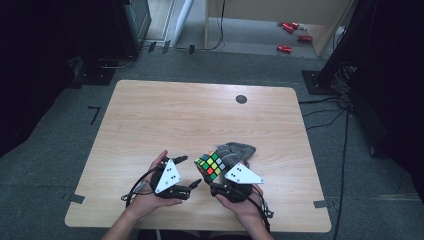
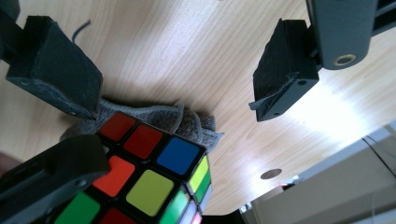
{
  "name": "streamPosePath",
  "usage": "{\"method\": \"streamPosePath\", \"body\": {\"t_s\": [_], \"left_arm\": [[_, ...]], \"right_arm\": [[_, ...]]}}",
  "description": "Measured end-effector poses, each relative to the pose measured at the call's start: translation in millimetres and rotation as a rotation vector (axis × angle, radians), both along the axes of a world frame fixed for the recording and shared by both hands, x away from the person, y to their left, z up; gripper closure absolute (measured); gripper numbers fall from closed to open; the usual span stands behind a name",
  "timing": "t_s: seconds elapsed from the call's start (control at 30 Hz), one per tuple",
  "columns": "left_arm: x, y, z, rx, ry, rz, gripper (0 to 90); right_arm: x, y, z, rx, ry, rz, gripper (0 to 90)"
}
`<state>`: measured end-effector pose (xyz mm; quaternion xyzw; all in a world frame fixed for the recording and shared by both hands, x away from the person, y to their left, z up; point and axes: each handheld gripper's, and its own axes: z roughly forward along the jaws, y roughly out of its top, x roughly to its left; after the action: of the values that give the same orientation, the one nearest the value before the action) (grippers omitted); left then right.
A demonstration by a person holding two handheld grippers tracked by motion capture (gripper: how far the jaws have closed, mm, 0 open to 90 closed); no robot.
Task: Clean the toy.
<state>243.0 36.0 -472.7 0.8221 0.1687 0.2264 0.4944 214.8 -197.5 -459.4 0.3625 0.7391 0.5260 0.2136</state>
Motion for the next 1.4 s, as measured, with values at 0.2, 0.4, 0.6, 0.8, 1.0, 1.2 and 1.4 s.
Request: {"method": "streamPosePath", "body": {"t_s": [0.2, 0.4, 0.6, 0.8, 1.0, 1.2, 1.4], "left_arm": [[-4.9, -6.8, -4.3, 0.016, -0.063, -0.008, 16.6], [-12.1, -15.3, -8.1, 0.042, -0.122, -0.029, 16.6], [-14.6, -18.4, -10.2, 0.039, -0.134, -0.03, 18.4], [-17.6, -19.4, -12.2, 0.018, -0.159, -0.014, 26.1], [-17.0, -17.3, -11.6, 0.01, -0.15, -0.026, 32.7], [-9.2, -9.3, -10.0, -0.001, -0.124, 0.026, 33.5], [-1.5, 0.1, -8.5, -0.03, -0.087, 0.08, 33.6]], "right_arm": [[-2.0, 5.8, -0.5, 0.03, 0.045, 0.0, 33.7], [-3.3, 12.1, -2.9, 0.045, 0.085, 0.008, 33.8], [-3.4, 15.6, -5.1, 0.053, 0.118, 0.025, 33.7], [-1.6, 14.7, -5.9, 0.083, 0.169, 0.036, 33.6], [1.7, 12.7, -7.6, 0.116, 0.191, 0.044, 31.2], [1.6, 5.2, -1.4, 0.129, 0.104, 0.047, 27.1], [4.5, -11.4, 7.3, 0.123, 0.033, 0.006, 27.6]]}}
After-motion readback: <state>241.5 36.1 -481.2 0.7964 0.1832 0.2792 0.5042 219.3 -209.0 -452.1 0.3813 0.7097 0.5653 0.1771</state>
